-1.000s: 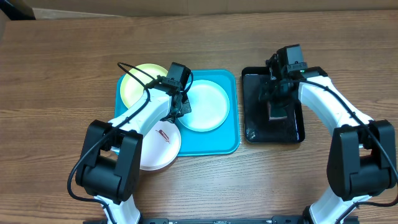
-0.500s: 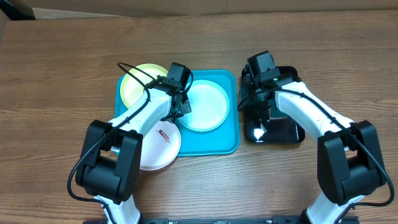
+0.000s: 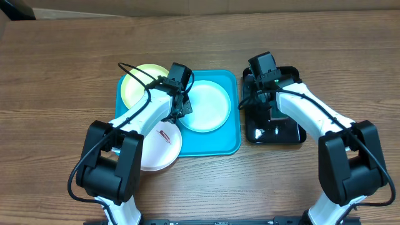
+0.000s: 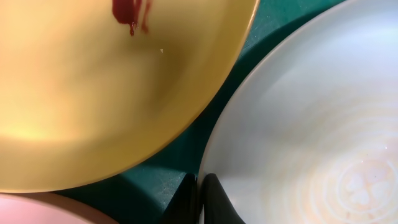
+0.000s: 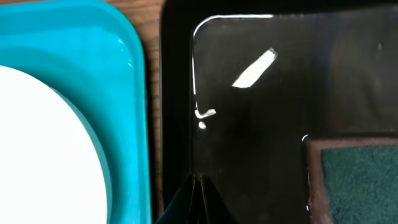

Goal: Clean dirty plates on tray and stack at the side
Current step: 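Lower the sponge into the black tray and release it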

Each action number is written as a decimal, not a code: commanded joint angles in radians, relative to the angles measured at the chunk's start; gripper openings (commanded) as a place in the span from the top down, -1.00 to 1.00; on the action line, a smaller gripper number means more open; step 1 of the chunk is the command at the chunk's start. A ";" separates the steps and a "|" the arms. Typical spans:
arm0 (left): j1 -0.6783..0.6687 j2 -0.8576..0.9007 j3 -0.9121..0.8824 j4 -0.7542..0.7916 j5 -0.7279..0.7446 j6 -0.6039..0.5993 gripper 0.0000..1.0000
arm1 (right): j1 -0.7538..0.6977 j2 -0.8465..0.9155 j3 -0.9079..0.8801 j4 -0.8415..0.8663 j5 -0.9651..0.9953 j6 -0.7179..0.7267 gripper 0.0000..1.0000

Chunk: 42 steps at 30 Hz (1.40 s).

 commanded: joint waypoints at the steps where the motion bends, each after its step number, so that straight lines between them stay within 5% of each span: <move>1: 0.004 -0.006 -0.008 0.003 -0.021 0.013 0.92 | 0.000 0.013 -0.014 0.005 -0.009 0.023 0.92; 42: 0.004 -0.006 -0.008 0.000 -0.021 0.013 0.92 | 0.000 0.039 -0.010 0.061 -0.196 0.078 0.92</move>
